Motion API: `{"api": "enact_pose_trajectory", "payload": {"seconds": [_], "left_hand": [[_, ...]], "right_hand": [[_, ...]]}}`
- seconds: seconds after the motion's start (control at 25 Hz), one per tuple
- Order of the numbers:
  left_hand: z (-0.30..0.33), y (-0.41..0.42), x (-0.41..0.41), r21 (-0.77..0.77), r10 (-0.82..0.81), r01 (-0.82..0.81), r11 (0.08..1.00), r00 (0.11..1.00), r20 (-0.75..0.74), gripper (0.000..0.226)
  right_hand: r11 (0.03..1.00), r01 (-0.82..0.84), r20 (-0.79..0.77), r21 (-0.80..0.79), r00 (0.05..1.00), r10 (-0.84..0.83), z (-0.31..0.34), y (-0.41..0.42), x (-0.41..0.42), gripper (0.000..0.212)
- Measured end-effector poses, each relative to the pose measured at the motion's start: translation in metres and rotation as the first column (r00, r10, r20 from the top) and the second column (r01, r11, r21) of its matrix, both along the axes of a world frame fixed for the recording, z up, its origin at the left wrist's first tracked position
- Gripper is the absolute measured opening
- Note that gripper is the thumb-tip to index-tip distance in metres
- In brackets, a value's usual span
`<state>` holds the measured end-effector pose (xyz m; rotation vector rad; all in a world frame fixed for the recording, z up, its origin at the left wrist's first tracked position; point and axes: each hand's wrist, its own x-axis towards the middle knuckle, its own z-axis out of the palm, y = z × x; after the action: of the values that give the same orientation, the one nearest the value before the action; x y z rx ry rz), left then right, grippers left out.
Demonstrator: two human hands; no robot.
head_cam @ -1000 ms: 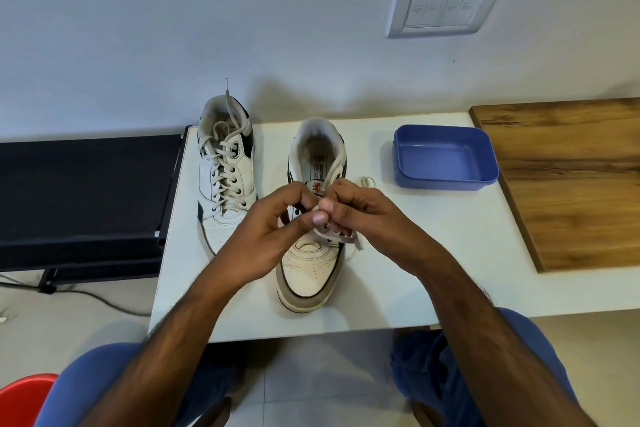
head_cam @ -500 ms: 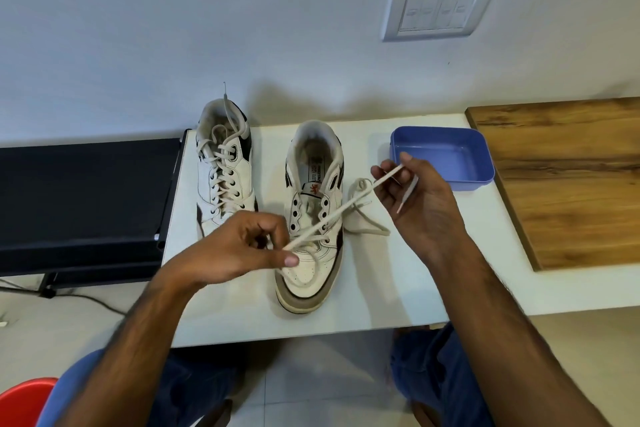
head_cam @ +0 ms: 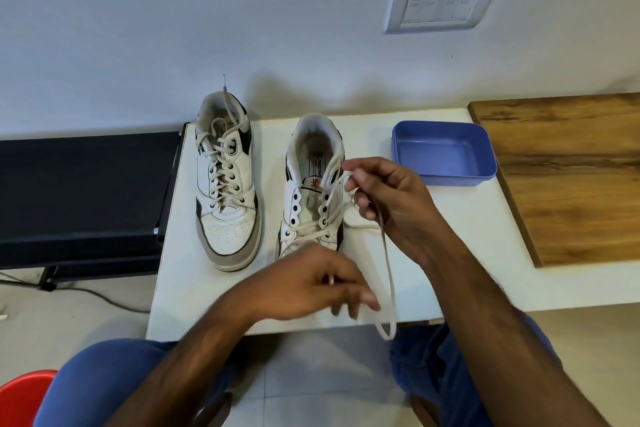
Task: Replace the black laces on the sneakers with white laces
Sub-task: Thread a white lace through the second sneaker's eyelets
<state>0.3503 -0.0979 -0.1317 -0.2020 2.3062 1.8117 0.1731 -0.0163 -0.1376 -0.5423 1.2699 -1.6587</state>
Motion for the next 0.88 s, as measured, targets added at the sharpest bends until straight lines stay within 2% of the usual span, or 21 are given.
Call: {"api": "enact_pose_trajectory", "payload": {"seconds": [0.04, 0.12, 0.16, 0.2, 0.28, 0.36, 0.48, 0.6, 0.76, 0.88], "left_hand": [[0.001, -0.01, 0.002, -0.036, 0.168, -0.172, 0.985, 0.982, -0.087, 0.017], [-0.002, -0.037, 0.008, -0.068, 0.505, -0.539, 0.839, 0.82, -0.269, 0.017], [-0.005, -0.049, 0.011, -0.067, 0.594, -0.641, 0.764, 0.74, -0.315, 0.013], [-0.009, -0.057, 0.013, -0.08, 0.624, -0.676, 0.732, 0.714, -0.318, 0.015], [-0.016, -0.061, 0.014, -0.127, 0.575, -0.615, 0.778, 0.779, -0.249, 0.029], [-0.019, -0.059, 0.011, -0.101, 0.542, -0.567, 0.817, 0.817, -0.197, 0.026], [-0.014, -0.059, 0.011, -0.002, 0.628, -0.644, 0.765, 0.748, -0.215, 0.018], [-0.012, -0.063, 0.014, -0.15, 0.682, -0.729, 0.667, 0.68, -0.269, 0.012], [-0.012, -0.052, 0.011, -0.265, 0.614, -0.715, 0.647, 0.695, -0.374, 0.012], [-0.014, -0.054, 0.009, -0.27, 0.613, -0.701, 0.66, 0.711, -0.344, 0.018]], "right_hand": [[0.998, -0.062, -0.104, 0.024, 0.993, 0.064, -0.002, 0.0, 0.001, 0.022], [0.986, -0.137, -0.254, 0.09, 0.955, 0.155, -0.004, 0.0, 0.002, 0.024], [0.981, -0.16, -0.288, 0.11, 0.939, 0.185, -0.005, 0.0, 0.004, 0.025], [0.977, -0.18, -0.302, 0.111, 0.931, 0.206, -0.005, 0.0, 0.005, 0.025], [0.975, -0.203, -0.318, 0.087, 0.922, 0.22, -0.004, -0.002, 0.01, 0.024], [0.979, -0.192, -0.347, 0.07, 0.915, 0.204, -0.005, -0.005, 0.012, 0.023], [0.981, -0.172, -0.391, 0.094, 0.9, 0.195, -0.008, -0.008, 0.014, 0.022], [0.981, -0.149, -0.43, 0.124, 0.883, 0.188, -0.008, -0.009, 0.016, 0.016], [0.978, -0.166, -0.494, 0.124, 0.845, 0.206, -0.008, -0.013, 0.022, 0.022], [0.975, -0.128, -0.58, 0.179, 0.787, 0.21, -0.012, -0.016, 0.025, 0.019]]}}
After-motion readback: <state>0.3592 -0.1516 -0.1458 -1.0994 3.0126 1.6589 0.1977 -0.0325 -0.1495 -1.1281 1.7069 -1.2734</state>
